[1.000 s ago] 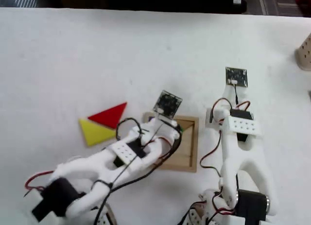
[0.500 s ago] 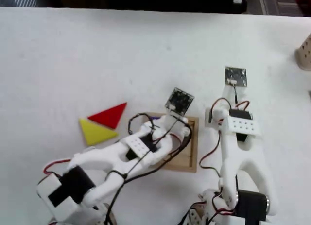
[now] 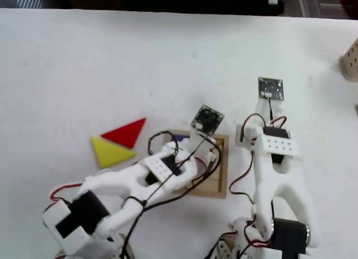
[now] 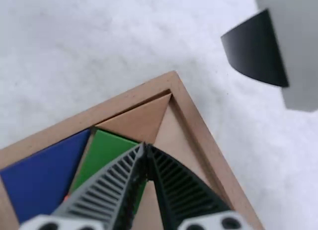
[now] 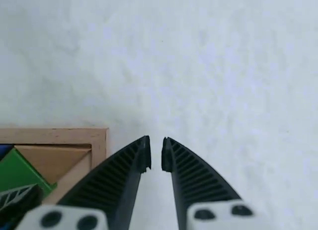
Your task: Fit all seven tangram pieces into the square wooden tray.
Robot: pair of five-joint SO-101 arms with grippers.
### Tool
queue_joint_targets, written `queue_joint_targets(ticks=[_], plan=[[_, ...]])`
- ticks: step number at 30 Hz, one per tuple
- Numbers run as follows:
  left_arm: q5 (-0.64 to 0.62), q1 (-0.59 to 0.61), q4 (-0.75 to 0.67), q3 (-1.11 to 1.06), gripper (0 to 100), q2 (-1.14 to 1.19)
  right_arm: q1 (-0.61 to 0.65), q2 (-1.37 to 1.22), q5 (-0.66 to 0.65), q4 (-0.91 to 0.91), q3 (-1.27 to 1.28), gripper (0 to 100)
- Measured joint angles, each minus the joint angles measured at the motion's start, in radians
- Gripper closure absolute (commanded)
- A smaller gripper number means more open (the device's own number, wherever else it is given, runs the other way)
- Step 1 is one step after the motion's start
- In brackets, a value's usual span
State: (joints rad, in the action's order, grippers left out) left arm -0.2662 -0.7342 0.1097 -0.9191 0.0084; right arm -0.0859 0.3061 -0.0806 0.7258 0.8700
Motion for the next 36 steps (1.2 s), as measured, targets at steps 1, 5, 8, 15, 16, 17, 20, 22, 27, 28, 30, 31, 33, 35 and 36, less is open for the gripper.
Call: queue_joint_targets(ticks=[1, 5, 8, 15, 16, 17, 20, 22, 27, 28, 30, 31, 33, 35, 36], plan=[[0.0, 0.0, 0.0, 0.0, 98, 0.0, 0.0, 0.0, 0.0, 0.0, 0.0, 95.0], [0.0, 0.0, 0.0, 0.0, 98, 0.0, 0.0, 0.0, 0.0, 0.0, 0.0, 95.0], [0.0, 0.0, 0.0, 0.0, 98, -0.008, 0.0, 0.0, 0.0, 0.0, 0.0, 95.0], [0.002, -0.02, 0.0, -0.091, 98, -0.15, 0.028, 0.0, -0.005, -0.005, 0.014, 95.0], [0.002, -0.044, 0.005, -0.107, 98, -0.169, 0.028, 0.0, -0.005, -0.005, 0.014, 95.0], [0.002, -0.069, 0.02, -0.117, 98, -0.183, 0.028, 0.0, -0.005, -0.005, 0.014, 95.0], [0.002, -0.14, 0.121, -0.115, 98, -0.198, 0.028, 0.0, -0.006, -0.005, 0.014, 95.0], [0.003, -0.172, 0.193, -0.11, 98, -0.198, 0.028, 0.0, -0.009, -0.005, 0.014, 95.0], [0.003, -0.173, 0.238, -0.107, 98, -0.198, 0.026, 0.0, -0.009, -0.005, 0.014, 95.1], [0.003, -0.153, 0.238, -0.107, 98, -0.198, 0.026, 0.0, -0.009, -0.005, 0.014, 95.1], [0.002, -0.095, 0.235, -0.107, 98, -0.198, 0.026, 0.0, -0.009, -0.005, 0.014, 95.1], [0.002, -0.066, 0.222, -0.107, 98, -0.198, 0.026, 0.0, -0.009, -0.005, 0.014, 95.1], [0.002, -0.015, 0.195, -0.107, 98, -0.198, 0.026, 0.0, -0.009, -0.005, 0.014, 95.2], [0.002, 0.008, 0.169, -0.107, 98, -0.195, 0.026, 0.0, -0.009, -0.005, 0.014, 95.3], [0.002, 0.009, 0.157, -0.1, 98, -0.181, 0.026, 0.0, -0.009, -0.005, 0.014, 95.3]])
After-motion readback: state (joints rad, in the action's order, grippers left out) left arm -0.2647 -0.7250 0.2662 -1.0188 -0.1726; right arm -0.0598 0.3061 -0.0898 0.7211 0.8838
